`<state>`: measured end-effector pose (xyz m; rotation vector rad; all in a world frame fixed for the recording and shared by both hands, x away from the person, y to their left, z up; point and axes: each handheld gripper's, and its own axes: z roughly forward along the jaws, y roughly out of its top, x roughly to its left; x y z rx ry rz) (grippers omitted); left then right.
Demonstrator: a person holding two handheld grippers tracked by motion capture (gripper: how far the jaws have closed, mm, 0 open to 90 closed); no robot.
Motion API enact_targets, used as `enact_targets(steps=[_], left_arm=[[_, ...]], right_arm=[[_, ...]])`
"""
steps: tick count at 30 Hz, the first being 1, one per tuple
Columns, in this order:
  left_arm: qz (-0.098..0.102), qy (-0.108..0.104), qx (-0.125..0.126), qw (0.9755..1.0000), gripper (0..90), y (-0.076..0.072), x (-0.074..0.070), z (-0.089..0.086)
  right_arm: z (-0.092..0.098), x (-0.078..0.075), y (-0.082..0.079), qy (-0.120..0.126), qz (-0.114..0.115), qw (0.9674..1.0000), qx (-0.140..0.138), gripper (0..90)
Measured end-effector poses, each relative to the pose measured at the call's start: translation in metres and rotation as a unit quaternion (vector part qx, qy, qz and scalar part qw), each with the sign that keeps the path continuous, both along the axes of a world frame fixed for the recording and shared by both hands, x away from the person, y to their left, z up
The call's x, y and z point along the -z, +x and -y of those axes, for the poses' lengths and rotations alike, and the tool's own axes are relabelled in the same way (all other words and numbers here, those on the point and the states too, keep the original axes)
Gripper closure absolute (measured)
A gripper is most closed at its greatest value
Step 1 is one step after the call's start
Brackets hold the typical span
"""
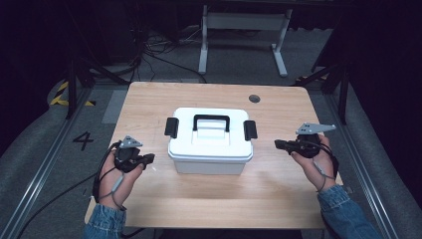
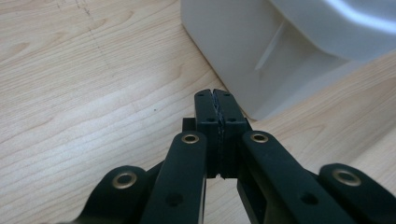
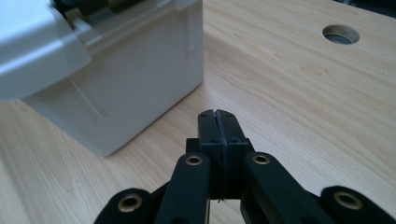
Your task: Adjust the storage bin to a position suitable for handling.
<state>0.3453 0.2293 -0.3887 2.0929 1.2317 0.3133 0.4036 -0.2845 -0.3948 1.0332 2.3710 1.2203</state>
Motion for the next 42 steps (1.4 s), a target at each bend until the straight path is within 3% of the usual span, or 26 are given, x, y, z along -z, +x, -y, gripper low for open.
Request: enact_targets(steps=[8,14,19,21,24,26,28,37,42], left_arm=[[-0.005,-0.003,0.013,0.9999,90.0,0.015,0.000,0.013],[-0.009,0.002,0.024,0.9997,90.0,0.026,0.008,0.025],[-0.005,-0.013,0.037,0.9992,90.0,0.029,0.010,0.031],[-0.004,-0.026,0.045,0.9986,90.0,0.030,0.010,0.035],[0.004,-0.010,0.049,0.9987,90.0,0.031,0.010,0.039],[-0.005,-0.015,0.047,0.9988,90.0,0.031,0.011,0.039],[-0.003,-0.019,0.050,0.9986,90.0,0.032,0.011,0.038],[0.011,0.001,0.045,0.9989,90.0,0.038,0.011,0.040],[0.020,-0.008,0.037,0.9991,90.0,0.044,0.013,0.038]], right_arm=[[-0.027,-0.007,0.008,0.002,0.002,0.9996,-0.028,90.0],[-0.049,0.002,0.017,0.004,-0.008,0.9987,-0.050,90.0],[-0.063,0.008,0.019,0.017,-0.013,0.9969,-0.075,90.0],[-0.065,0.008,0.019,0.022,-0.015,0.9962,-0.083,90.0],[-0.069,0.009,0.017,0.019,-0.015,0.9959,-0.087,90.0],[-0.069,0.009,0.016,0.021,-0.019,0.9955,-0.091,90.0],[-0.068,0.010,0.015,0.023,-0.021,0.9949,-0.096,90.0],[-0.068,0.008,0.003,0.021,-0.026,0.9925,-0.118,90.0],[-0.070,0.007,-0.009,0.021,-0.028,0.9904,-0.134,90.0]])
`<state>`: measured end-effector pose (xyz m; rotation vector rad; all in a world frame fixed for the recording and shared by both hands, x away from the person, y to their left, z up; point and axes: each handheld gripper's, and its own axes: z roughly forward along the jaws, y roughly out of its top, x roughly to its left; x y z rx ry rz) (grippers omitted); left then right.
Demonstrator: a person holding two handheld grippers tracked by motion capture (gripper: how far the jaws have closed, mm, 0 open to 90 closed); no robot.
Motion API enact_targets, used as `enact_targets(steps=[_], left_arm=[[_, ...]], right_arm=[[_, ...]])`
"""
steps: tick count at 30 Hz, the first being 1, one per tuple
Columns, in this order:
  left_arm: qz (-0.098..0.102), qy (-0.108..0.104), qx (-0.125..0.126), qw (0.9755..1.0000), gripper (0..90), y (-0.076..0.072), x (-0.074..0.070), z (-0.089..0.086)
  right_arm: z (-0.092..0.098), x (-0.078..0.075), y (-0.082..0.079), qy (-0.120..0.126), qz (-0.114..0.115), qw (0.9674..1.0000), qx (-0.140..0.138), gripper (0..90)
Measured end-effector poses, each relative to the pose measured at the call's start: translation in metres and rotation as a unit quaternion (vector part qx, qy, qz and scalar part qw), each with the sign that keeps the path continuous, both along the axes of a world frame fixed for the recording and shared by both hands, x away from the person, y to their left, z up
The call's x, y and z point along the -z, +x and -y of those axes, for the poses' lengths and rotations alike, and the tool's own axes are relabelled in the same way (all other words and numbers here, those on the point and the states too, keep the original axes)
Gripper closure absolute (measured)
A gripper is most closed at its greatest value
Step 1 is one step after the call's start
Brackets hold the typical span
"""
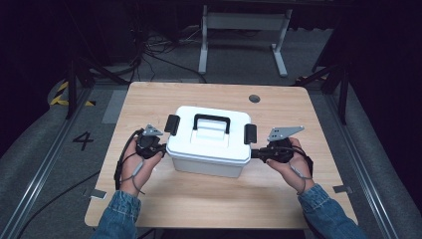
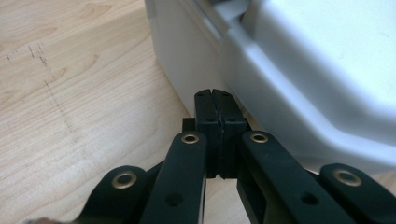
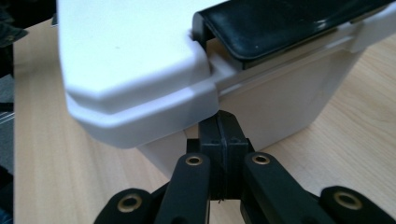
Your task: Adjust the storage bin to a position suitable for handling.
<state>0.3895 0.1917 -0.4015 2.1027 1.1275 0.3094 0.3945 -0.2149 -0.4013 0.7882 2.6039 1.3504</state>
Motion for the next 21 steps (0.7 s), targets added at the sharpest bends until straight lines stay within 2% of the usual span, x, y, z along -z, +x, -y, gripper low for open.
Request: enact_targets(steps=[6,8,13,16,19,21], left_arm=[[0.007,-0.009,-0.006,0.9999,90.0,0.008,0.002,-0.004],[0.008,-0.023,-0.008,0.9997,90.0,0.010,0.004,-0.005],[0.007,-0.034,-0.010,0.9993,90.0,0.012,0.004,-0.008],[0.011,-0.036,-0.017,0.9992,87.6,0.010,0.002,-0.009],[0.016,-0.017,-0.021,0.9995,85.9,0.007,-0.005,-0.012],[0.015,-0.012,-0.024,0.9995,84.8,0.004,-0.009,-0.014]], right_arm=[[-0.004,0.002,-0.016,0.007,-0.003,0.9998,-0.021,90.0],[-0.006,0.002,-0.022,0.006,0.000,0.9996,-0.027,90.0],[-0.008,0.002,-0.028,0.007,-0.001,0.9993,-0.037,90.0],[-0.008,0.002,-0.029,0.003,0.002,0.9993,-0.038,90.0],[-0.007,-0.003,-0.031,-0.007,0.005,0.9993,-0.038,90.0],[-0.004,-0.007,-0.033,-0.020,0.007,0.9992,-0.034,90.0]])
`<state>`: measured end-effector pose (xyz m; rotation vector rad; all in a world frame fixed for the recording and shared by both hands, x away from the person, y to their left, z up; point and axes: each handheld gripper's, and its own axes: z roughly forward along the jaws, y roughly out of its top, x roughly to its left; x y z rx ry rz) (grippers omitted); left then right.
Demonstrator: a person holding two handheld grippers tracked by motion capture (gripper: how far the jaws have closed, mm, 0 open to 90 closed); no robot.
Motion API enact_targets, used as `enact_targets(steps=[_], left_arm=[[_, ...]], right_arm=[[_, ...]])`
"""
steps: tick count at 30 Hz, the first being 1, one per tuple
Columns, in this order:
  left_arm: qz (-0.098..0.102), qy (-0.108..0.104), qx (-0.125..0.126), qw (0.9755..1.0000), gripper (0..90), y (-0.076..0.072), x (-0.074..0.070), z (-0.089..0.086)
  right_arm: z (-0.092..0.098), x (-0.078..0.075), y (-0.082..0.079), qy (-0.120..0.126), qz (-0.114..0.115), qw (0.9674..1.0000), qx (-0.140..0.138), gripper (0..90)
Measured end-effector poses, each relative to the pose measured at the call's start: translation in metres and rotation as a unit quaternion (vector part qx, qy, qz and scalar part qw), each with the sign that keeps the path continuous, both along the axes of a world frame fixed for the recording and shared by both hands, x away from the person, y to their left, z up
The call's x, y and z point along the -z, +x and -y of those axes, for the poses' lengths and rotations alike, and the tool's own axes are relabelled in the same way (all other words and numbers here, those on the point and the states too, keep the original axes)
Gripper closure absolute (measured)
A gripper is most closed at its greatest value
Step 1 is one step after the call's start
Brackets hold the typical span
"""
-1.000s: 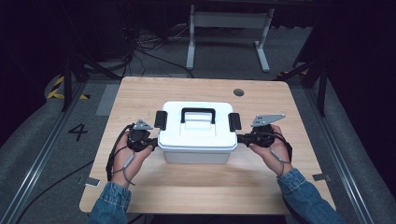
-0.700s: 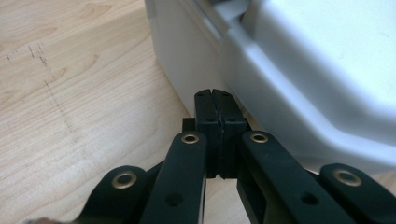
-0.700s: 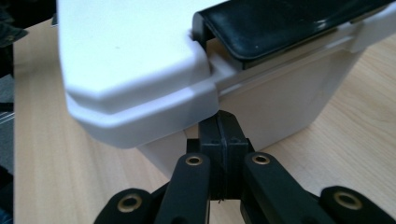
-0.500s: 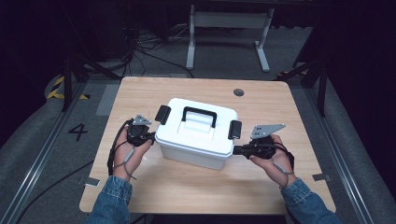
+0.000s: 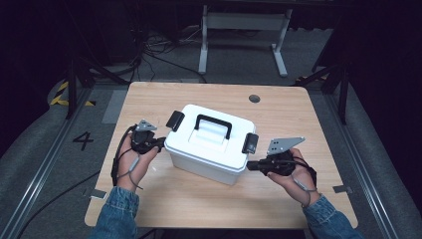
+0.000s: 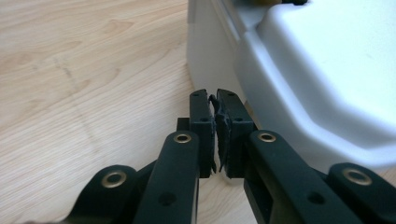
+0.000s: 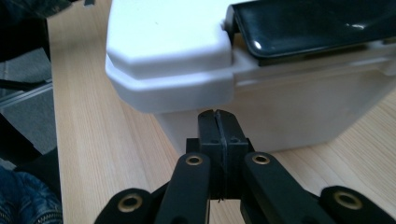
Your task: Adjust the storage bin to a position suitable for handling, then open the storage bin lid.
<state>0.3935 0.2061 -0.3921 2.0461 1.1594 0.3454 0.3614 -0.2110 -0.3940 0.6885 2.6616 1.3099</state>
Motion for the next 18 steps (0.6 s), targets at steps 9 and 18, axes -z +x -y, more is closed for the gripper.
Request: enact_targets(steps=[9,18], left_arm=[[-0.027,0.023,-0.015,0.9993,71.1,-0.015,-0.021,-0.017],[-0.059,0.045,-0.021,0.9970,53.1,-0.032,-0.023,-0.026]], right_arm=[[0.016,-0.033,-0.012,-0.007,0.012,0.9997,0.019,86.9],[0.007,-0.074,-0.007,0.002,0.029,0.9995,0.016,79.0]])
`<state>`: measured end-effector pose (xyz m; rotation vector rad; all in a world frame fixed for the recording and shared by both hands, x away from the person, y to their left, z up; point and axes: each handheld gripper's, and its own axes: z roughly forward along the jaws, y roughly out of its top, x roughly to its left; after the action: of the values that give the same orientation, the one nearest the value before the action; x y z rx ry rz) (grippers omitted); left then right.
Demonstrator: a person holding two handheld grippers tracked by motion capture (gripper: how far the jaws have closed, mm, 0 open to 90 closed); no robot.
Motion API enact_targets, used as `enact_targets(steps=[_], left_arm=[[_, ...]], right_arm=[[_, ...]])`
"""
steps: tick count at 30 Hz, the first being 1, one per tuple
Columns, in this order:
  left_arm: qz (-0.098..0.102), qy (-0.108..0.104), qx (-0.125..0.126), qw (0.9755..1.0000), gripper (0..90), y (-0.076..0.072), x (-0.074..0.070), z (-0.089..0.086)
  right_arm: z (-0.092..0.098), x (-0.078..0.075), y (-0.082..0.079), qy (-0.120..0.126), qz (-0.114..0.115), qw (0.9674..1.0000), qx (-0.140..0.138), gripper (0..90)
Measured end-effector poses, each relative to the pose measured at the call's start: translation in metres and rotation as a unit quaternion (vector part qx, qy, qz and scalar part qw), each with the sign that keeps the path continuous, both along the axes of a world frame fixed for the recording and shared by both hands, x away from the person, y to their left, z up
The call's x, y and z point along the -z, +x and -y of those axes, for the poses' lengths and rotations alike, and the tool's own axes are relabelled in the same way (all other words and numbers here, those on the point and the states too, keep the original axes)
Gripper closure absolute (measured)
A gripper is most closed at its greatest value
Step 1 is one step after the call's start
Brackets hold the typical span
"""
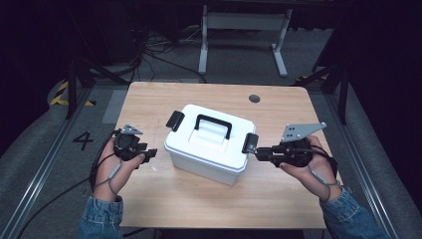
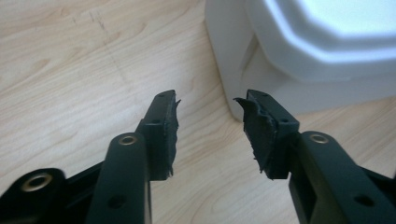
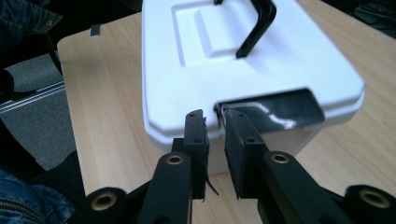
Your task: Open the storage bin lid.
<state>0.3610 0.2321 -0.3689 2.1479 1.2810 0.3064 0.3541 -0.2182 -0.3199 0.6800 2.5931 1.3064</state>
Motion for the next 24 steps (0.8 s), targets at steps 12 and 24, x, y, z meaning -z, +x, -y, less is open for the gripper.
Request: enact_targets(steps=[12,24], left_arm=[[-0.025,0.015,0.000,0.9996,44.9,-0.011,0.005,-0.007],[-0.033,0.017,-0.002,0.9993,42.6,-0.009,0.009,-0.012]], right_arm=[[-0.031,-0.028,0.033,-0.008,0.003,0.9999,-0.007,72.7],[-0.068,-0.037,0.077,-0.036,-0.014,0.9992,0.009,59.2]])
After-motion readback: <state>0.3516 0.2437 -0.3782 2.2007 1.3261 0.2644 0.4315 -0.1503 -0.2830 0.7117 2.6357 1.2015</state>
